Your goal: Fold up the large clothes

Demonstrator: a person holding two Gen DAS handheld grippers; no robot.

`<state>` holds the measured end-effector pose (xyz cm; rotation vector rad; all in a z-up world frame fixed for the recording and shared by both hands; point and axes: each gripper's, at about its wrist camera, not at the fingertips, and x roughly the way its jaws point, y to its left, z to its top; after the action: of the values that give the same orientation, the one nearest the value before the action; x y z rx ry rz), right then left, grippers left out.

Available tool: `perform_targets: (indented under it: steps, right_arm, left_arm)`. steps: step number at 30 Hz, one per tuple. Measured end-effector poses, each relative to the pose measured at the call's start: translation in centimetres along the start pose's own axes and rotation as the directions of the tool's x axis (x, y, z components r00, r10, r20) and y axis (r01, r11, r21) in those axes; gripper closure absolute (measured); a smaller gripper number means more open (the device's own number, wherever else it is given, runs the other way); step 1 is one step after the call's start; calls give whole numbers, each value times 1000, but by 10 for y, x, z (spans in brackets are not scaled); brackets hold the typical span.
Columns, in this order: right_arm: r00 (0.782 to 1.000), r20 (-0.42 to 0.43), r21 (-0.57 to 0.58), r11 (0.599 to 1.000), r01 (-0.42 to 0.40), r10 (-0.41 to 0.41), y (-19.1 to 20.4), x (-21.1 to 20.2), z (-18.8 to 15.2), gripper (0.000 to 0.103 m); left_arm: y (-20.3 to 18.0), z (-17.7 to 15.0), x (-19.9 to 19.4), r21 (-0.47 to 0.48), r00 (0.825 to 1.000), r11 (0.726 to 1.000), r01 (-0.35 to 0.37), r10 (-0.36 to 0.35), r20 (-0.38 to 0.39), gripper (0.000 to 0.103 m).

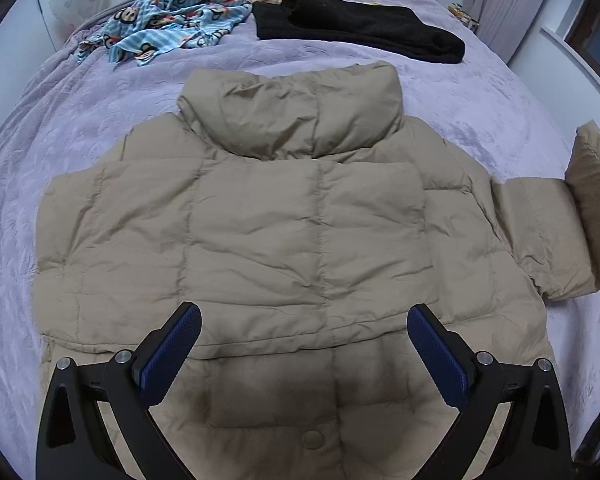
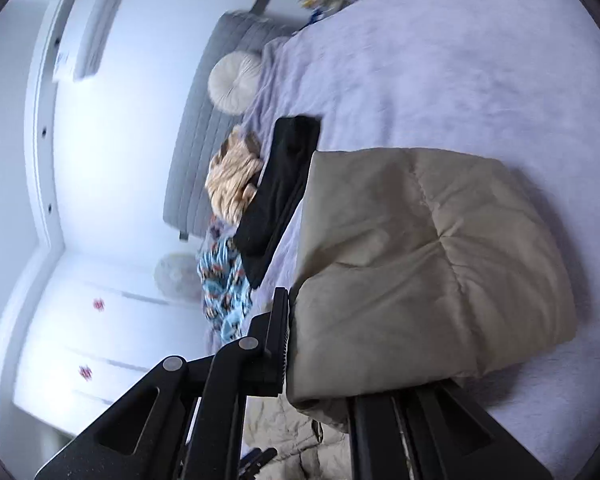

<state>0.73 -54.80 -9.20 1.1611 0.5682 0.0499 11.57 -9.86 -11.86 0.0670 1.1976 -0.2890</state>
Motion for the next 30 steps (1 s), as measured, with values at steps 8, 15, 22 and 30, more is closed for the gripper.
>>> perform_targets:
  steps: [8,15,22,30]
  right_arm:
    - [952,-200,-563,822,80,-230,132,135,-125,94]
    - [877,-352,-508,854,115,-327,86,202,-212,94]
    - [832,-415,-360,906,221,-368,41,215,-223,94]
    - [901,-315,-238,944,230,-298,60,152,-194,17]
  left_arm:
    - [70,-4,1,-62,997,996,-71,72,21,0]
    - [105,-10,8,-54,996,995,-87,89,28,0]
    - [109,-9,18,-92,999,995,-26,28,24,0]
    - [118,10,14,-111,996,992,61,-54,65,0]
